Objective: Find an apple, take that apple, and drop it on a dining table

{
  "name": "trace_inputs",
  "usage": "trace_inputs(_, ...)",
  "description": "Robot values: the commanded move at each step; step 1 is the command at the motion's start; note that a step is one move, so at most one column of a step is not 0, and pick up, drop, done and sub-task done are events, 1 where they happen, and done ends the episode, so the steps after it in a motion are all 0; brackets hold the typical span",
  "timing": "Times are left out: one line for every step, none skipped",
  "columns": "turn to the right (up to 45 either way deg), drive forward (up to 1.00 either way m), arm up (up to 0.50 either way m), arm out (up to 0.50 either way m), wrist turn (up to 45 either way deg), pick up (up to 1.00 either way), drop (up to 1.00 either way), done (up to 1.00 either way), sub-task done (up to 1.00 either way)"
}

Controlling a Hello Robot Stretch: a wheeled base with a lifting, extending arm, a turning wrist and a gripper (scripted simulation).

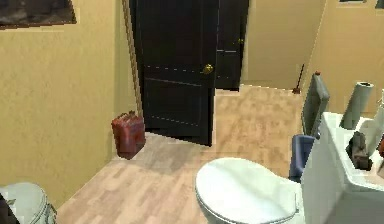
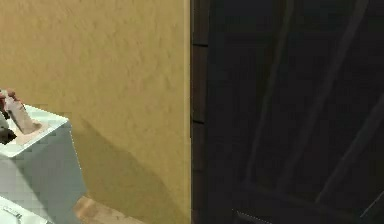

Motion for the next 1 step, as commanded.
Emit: trace_inputs(-21.0,0.00,0.00,0.00,0.0,0.00,0.00,0.00,0.00)
